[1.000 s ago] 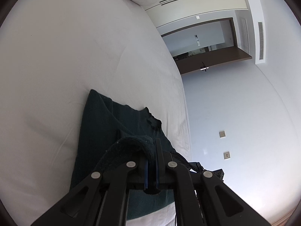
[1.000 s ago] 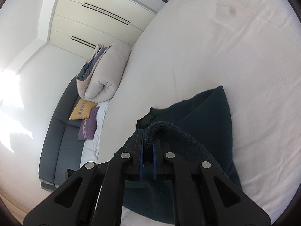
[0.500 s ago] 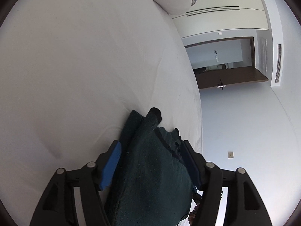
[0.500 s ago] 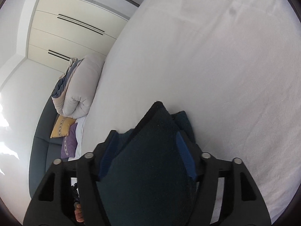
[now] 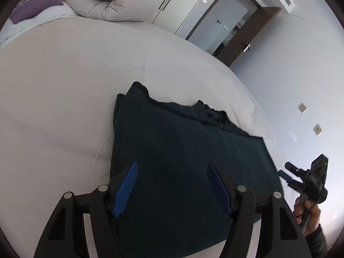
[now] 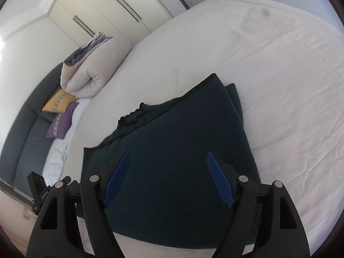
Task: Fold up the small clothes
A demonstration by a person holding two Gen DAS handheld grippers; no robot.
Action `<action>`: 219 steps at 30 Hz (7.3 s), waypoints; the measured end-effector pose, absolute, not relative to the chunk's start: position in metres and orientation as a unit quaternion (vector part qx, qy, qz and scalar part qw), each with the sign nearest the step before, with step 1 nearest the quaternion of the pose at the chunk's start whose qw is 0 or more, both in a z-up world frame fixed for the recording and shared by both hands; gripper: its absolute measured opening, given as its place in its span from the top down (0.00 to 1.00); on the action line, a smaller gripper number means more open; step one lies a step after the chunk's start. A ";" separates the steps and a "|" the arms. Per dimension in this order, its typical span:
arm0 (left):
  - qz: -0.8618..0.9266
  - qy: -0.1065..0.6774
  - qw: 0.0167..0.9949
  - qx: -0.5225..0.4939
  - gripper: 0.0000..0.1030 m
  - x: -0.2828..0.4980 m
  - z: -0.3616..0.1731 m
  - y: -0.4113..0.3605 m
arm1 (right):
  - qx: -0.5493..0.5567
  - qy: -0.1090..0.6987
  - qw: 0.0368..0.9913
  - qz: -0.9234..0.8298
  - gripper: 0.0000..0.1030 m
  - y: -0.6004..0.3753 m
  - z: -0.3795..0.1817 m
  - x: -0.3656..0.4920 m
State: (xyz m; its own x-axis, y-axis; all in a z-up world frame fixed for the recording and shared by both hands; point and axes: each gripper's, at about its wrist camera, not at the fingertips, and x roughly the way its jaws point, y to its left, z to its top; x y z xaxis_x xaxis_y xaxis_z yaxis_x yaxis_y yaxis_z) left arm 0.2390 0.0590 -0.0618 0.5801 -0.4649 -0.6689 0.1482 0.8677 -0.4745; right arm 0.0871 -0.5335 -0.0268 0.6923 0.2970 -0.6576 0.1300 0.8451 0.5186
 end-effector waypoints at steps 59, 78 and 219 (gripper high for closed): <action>-0.104 0.430 0.891 -0.097 0.28 0.229 -0.081 0.046 | 0.481 0.393 0.763 0.177 0.48 -0.423 -0.100 0.050; -0.063 0.416 0.892 -0.166 0.30 0.233 -0.078 0.088 | 0.350 0.363 0.860 -0.081 0.51 -0.585 -0.058 -0.043; -0.067 0.457 0.851 -0.250 0.34 0.232 -0.099 0.100 | 0.525 0.352 0.747 0.205 0.27 -0.408 -0.100 0.224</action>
